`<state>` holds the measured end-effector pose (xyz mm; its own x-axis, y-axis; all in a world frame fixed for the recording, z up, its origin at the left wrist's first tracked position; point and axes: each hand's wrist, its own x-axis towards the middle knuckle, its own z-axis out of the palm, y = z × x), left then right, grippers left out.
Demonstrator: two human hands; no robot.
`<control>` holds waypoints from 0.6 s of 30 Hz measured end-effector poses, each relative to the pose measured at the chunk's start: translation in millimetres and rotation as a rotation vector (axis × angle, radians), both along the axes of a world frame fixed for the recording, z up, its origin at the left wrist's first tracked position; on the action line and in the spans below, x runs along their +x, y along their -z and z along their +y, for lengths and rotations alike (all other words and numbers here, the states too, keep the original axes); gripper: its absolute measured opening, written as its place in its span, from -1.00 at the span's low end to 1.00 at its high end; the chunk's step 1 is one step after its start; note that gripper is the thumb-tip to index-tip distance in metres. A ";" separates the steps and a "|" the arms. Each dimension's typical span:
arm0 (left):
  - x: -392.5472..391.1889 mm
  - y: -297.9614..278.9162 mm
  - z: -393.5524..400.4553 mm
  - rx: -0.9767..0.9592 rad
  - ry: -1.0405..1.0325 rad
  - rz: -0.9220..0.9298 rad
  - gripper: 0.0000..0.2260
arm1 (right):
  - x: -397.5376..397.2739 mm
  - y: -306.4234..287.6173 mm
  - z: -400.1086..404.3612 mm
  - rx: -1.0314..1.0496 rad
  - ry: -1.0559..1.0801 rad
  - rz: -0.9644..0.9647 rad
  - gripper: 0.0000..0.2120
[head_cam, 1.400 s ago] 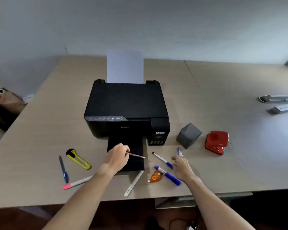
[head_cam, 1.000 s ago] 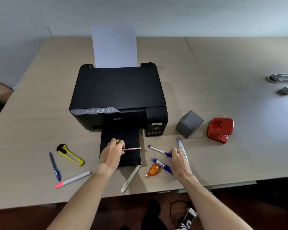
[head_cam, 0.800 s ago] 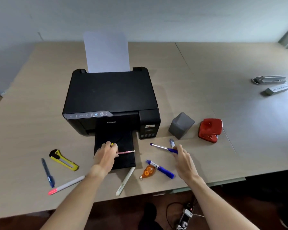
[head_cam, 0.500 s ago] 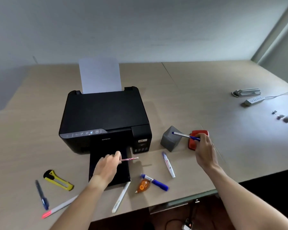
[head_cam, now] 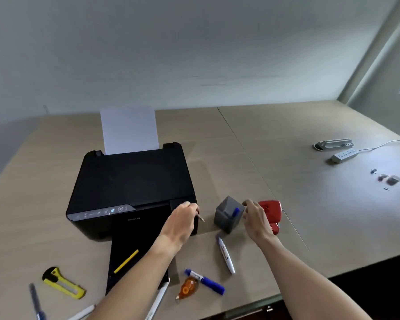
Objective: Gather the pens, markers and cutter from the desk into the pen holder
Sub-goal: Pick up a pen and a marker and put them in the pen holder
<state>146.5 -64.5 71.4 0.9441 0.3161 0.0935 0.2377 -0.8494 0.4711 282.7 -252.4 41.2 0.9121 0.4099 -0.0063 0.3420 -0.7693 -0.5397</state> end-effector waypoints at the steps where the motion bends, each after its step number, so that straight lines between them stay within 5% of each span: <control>1: 10.5 0.3 -2.0 -0.012 0.003 0.002 -0.80 | 3.3 1.7 -4.6 0.018 0.024 0.015 -0.69; 13: 95.0 13.9 -46.1 -0.081 -0.004 0.076 -0.91 | -13.2 59.1 -50.9 0.045 0.214 0.272 -0.82; 18: 100.6 27.3 -43.4 -0.134 0.022 0.076 -0.72 | -23.0 81.8 -70.6 0.038 0.246 0.384 -0.93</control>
<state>247.1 -107.9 44.0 0.9535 0.3005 -0.0206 0.2597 -0.7854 0.5619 259.6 -323.0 -40.6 0.9168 0.1880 -0.3524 -0.0787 -0.7800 -0.6209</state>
